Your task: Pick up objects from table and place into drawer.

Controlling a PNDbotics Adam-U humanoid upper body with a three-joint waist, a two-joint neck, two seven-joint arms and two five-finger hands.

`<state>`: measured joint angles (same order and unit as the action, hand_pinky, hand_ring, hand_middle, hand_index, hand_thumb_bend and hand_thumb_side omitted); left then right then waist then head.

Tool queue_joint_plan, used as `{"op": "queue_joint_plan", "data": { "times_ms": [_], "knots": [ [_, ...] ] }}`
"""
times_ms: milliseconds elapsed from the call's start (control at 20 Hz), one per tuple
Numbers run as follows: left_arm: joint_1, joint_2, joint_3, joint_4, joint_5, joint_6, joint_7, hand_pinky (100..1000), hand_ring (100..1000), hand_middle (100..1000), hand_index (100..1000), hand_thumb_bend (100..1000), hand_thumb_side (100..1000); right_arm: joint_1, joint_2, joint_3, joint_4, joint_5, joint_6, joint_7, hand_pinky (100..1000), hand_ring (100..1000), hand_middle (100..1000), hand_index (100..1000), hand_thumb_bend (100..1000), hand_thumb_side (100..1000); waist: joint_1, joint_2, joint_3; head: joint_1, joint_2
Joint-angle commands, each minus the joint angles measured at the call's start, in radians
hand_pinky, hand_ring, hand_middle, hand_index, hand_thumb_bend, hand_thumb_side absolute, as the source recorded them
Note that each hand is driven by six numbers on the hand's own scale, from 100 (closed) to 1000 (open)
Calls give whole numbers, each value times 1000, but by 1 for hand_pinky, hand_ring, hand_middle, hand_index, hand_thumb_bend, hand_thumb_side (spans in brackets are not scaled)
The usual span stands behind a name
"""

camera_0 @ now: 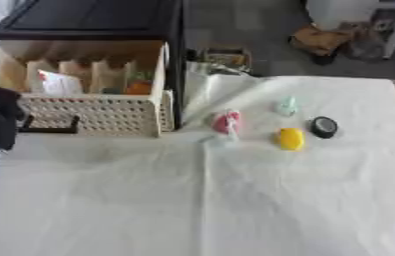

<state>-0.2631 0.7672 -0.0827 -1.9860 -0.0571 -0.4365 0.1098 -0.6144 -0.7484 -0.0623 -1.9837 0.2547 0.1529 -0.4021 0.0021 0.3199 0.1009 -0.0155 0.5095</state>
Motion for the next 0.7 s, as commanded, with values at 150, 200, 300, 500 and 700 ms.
{"op": "queue_joint_plan", "data": {
  "times_ms": [150, 200, 300, 500, 700],
  "knots": [
    [68, 150, 23, -14, -136, 46, -69, 175, 238, 450, 683, 100, 342, 50, -30, -33, -16, -14, -35, -58, 730, 688, 488, 759, 365, 1000, 5, -13, -5, 15, 5],
    [82, 166, 24, -14, -162, 69, -100, 182, 256, 459, 694, 105, 408, 62, -28, -36, -16, -14, -39, -65, 729, 686, 486, 758, 368, 1000, 6, -12, -5, 19, 4],
    [99, 194, 25, -14, -210, 110, -171, 190, 298, 476, 719, 105, 408, 82, -26, -42, -16, -14, -46, -74, 727, 683, 483, 757, 374, 1000, 8, -10, -8, 26, 2],
    [116, 240, 16, -14, -269, 171, -333, 211, 370, 496, 764, 105, 408, 112, -20, -52, -16, -14, -53, -82, 723, 678, 478, 754, 386, 1000, 11, -9, -13, 36, -2],
    [120, 279, 9, -14, -284, 215, -453, 247, 442, 517, 799, 105, 408, 125, -18, -57, -16, -14, -61, -83, 724, 677, 478, 753, 387, 1000, 14, -8, -18, 40, -3]
  ]
}}
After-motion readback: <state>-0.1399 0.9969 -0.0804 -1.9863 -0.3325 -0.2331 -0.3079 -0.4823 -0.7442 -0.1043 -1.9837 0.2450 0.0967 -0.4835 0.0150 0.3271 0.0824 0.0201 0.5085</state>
